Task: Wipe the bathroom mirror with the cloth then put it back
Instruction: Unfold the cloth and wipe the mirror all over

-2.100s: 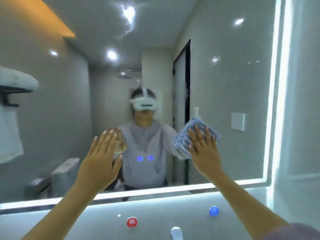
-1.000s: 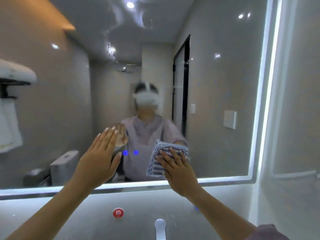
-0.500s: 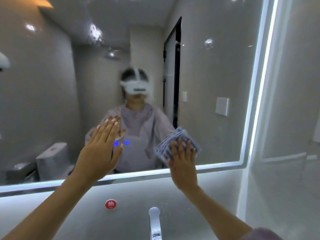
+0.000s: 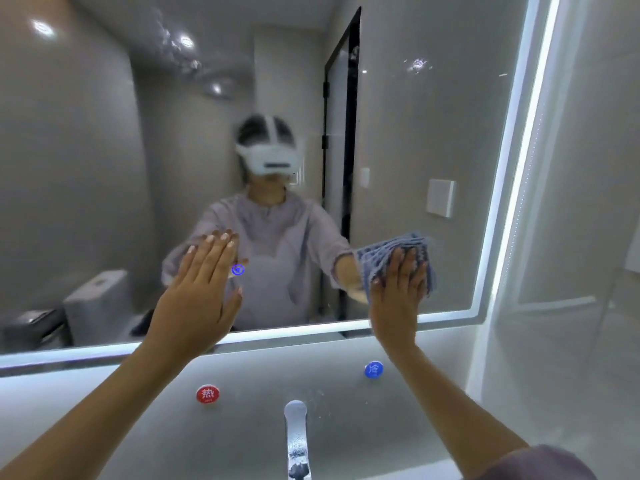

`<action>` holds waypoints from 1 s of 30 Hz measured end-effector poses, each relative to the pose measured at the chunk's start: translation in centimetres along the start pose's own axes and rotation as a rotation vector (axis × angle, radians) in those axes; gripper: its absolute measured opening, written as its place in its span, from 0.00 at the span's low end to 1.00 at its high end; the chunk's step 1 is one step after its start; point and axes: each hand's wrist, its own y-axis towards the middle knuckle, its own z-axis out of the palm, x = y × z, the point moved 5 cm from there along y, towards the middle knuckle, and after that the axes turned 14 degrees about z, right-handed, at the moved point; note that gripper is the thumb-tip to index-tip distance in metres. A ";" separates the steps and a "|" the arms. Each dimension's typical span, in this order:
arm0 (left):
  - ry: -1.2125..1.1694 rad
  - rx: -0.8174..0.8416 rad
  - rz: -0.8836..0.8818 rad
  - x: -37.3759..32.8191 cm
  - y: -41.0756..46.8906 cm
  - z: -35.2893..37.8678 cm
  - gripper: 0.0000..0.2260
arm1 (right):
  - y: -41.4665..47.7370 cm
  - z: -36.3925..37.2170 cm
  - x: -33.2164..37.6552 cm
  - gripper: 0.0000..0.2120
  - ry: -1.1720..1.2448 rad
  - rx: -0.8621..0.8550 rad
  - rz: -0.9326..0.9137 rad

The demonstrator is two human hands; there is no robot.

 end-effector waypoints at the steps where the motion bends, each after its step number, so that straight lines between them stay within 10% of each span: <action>1: 0.001 0.011 -0.002 -0.1 0.0 0.2 0.27 | -1.9 0.5 1.2 0.27 0.013 0.014 -0.050; 10: 0.033 0.036 0.028 -0.5 3.9 0.6 0.30 | -9.8 3.4 4.3 0.22 0.104 0.212 -0.471; 15: 0.056 0.009 0.023 -0.6 6.2 1.0 0.29 | -2.5 3.5 -4.3 0.27 -0.200 0.178 -0.157; 22: 0.066 0.005 -0.025 -2.1 8.0 1.9 0.33 | -2.8 1.7 -3.2 0.32 0.108 0.056 0.026; 30: 0.131 0.059 -0.067 -2.1 8.1 3.2 0.36 | -12.7 5.1 7.3 0.28 0.074 0.170 -0.543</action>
